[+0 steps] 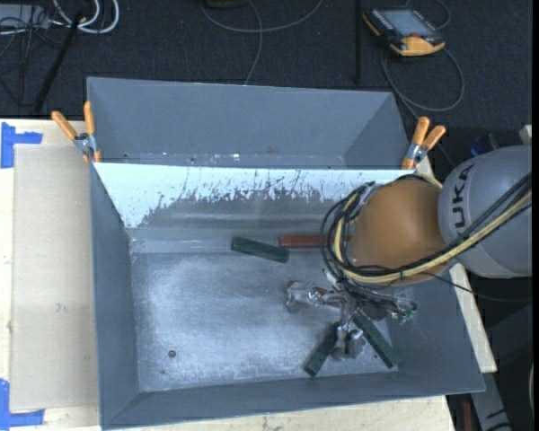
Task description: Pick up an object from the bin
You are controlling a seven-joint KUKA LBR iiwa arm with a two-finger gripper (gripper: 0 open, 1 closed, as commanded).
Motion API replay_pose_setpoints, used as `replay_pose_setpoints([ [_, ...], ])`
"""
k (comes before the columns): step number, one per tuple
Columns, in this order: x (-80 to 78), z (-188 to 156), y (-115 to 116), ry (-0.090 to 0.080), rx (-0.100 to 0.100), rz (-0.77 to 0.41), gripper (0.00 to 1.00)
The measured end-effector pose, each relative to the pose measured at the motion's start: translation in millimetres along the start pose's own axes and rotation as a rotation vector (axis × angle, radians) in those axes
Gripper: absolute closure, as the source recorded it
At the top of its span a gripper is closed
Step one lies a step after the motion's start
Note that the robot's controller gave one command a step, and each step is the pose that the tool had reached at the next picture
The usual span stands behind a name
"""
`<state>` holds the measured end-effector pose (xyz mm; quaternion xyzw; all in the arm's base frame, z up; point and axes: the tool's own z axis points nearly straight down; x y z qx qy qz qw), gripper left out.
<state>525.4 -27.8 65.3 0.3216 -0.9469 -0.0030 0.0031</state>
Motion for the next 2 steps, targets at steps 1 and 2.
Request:
replay_pose_setpoints([
  [1,0.0,-4.4,-2.7,-0.003,0.006,0.004,1.0],
  [2,21.4,-141.3,2.9,-0.009,0.012,-0.004,1.0],
])
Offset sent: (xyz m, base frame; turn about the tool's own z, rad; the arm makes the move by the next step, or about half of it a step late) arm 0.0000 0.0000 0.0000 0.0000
